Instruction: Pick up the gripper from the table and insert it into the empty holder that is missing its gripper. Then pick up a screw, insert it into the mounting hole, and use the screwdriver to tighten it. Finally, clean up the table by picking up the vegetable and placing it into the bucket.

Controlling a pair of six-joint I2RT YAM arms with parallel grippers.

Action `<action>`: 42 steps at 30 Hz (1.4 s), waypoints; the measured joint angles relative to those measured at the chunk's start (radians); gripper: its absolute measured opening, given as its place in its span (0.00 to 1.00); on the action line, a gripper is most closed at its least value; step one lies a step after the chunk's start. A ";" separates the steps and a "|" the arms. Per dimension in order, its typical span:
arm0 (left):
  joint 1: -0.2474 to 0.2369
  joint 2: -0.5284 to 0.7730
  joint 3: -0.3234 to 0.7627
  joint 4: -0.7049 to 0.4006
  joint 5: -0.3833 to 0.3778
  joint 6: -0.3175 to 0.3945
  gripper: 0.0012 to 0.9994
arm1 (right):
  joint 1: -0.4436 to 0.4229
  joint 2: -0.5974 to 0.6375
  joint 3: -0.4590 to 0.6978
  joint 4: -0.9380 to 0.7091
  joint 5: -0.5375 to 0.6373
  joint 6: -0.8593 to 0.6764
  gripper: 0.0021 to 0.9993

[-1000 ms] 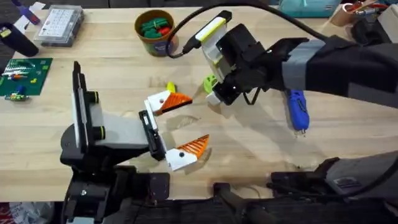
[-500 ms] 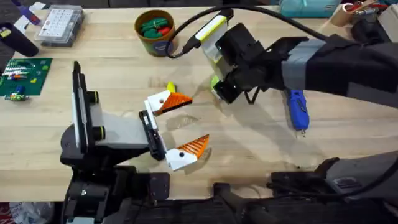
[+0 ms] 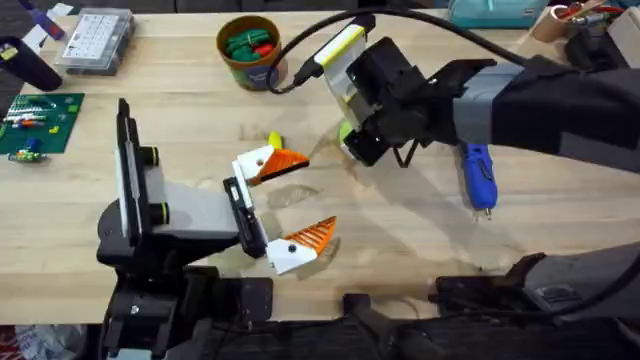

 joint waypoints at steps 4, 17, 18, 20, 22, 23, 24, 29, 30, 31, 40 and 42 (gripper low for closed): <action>0.000 0.000 0.000 0.000 0.000 0.000 0.99 | 0.000 -0.015 0.002 -0.039 0.004 0.000 0.00; 0.000 0.000 0.000 0.000 0.000 0.000 0.99 | 0.000 -0.169 0.020 -0.092 0.016 0.029 0.00; 0.000 0.000 0.000 0.000 0.000 0.000 0.99 | 0.000 -0.176 0.021 -0.097 0.016 0.033 0.00; 0.000 0.000 0.000 0.000 0.000 0.000 0.99 | 0.000 -0.189 0.021 -0.109 0.016 0.041 0.00; 0.000 0.000 0.000 0.000 0.000 0.000 0.99 | 0.000 -0.200 0.021 -0.117 0.016 0.055 0.00; 0.000 0.000 0.000 0.000 0.000 0.000 0.99 | 0.000 -0.205 0.021 -0.118 0.016 0.061 0.00; 0.000 0.000 0.000 0.000 0.000 0.000 0.99 | 0.000 -0.211 0.021 -0.119 0.016 0.067 0.00; 0.000 0.000 0.000 0.000 0.000 0.000 0.99 | 0.000 -0.263 0.021 -0.125 0.016 0.095 0.00; 0.000 0.000 0.000 0.000 0.000 0.000 0.99 | 0.000 -0.278 0.021 -0.128 0.016 0.101 0.00; 0.000 0.000 0.000 0.000 0.000 0.000 0.99 | 0.000 -0.294 0.021 -0.131 0.016 0.108 0.00; 0.000 0.000 0.000 0.000 0.000 0.000 0.99 | 0.000 -0.440 0.041 -0.216 0.016 0.132 0.00; 0.000 0.000 0.000 0.000 0.000 0.000 0.99 | 0.000 -0.454 0.072 -0.261 0.016 0.135 0.00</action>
